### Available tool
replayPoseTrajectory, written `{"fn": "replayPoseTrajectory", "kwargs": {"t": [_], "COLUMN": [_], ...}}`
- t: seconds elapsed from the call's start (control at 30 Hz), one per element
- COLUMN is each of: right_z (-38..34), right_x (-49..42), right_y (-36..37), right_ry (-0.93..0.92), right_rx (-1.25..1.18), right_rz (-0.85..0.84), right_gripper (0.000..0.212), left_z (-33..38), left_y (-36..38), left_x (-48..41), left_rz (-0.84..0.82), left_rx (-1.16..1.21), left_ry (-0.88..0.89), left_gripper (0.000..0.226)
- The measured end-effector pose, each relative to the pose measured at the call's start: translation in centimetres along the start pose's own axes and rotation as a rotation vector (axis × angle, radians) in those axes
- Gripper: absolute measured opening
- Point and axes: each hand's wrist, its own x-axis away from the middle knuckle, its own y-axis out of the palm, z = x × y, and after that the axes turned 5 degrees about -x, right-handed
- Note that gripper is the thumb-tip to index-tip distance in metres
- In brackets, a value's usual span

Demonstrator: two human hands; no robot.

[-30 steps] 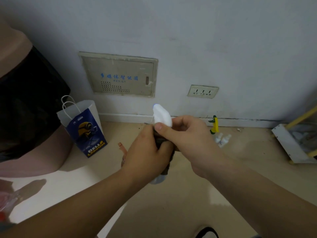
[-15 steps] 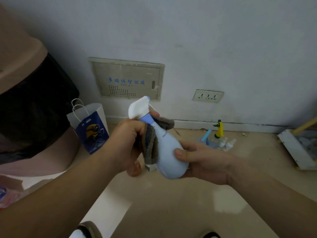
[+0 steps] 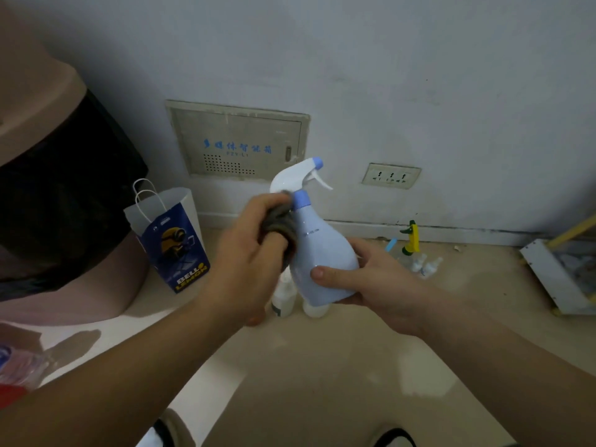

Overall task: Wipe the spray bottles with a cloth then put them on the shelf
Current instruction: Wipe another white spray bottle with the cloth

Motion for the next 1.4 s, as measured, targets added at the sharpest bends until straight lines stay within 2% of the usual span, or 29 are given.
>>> {"fn": "replayPoseTrajectory", "kwargs": {"t": [0.07,0.13,0.2,0.3,0.4,0.5,0.63,0.73,0.77,0.87,1.0,1.07,1.17,1.23,1.3,1.4], "right_z": [-0.1,-0.2,-0.5,-0.8,-1.0,-1.6,-1.5,-1.2,-0.9,0.0,1.0,1.4,3.3,5.1,7.1,11.0], "right_x": [0.1,0.2,0.4,1.1,1.1,1.4,1.2,0.5,0.2,-0.1,-1.8,-3.2,-5.6,-7.2,-8.9,-11.5], "right_y": [0.5,0.4,0.1,0.1,0.3,0.3,-0.6,-1.9,-2.5,-3.2,-4.0,-4.5,-6.0,-7.5,-9.2,-11.1], "right_ry": [-0.014,0.009,0.097,0.172,0.229,0.268,0.3,0.254,0.218,0.133,0.115,0.127,0.118,0.103,0.123,0.177], "right_rx": [-0.009,-0.055,-0.196,-0.219,-0.274,-0.385,-0.368,-0.315,-0.254,-0.186,-0.049,0.058,0.127,0.155,0.158,0.159], "right_rz": [-0.076,-0.079,-0.076,-0.047,-0.044,-0.03,0.105,0.281,0.333,0.424,0.41,0.394,0.36,0.388,0.436,0.495], "right_gripper": [0.066,0.055,0.05,0.043,0.05,0.051,0.052,0.054,0.054,0.049,0.053,0.059,0.063,0.063,0.062,0.074], "left_z": [-1.0,-1.8,-2.0,-1.9,-1.4,-1.2,-1.6,-1.5,-1.6,-2.1,-1.9,-2.5,-5.1,-6.9,-9.0,-12.1], "left_y": [1.0,1.8,1.9,1.9,2.2,2.5,2.8,3.8,4.0,3.9,4.3,4.9,6.5,7.8,9.3,11.7], "left_x": [0.8,1.4,1.5,1.5,1.8,2.3,3.6,5.2,5.3,4.2,1.0,0.0,-0.4,-0.5,-1.3,-2.3], "left_rz": [-0.188,-0.256,-0.294,-0.313,-0.259,-0.24,-0.246,-0.408,-0.471,-0.565,-0.358,-0.309,-0.341,-0.333,-0.314,-0.322], "left_rx": [-0.195,-0.329,-0.358,-0.313,-0.097,-0.1,-0.191,-0.32,-0.353,-0.391,-0.342,-0.339,-0.304,-0.269,-0.261,-0.251], "left_ry": [0.17,0.247,0.267,0.246,0.14,0.207,0.338,0.44,0.389,-0.001,-0.374,-0.482,-0.613,-0.646,-0.677,-0.729], "left_gripper": [0.061,0.069,0.068,0.067,0.059,0.055,0.045,0.039,0.04,0.04,0.031,0.023,0.023,0.011,0.01,0.006]}}
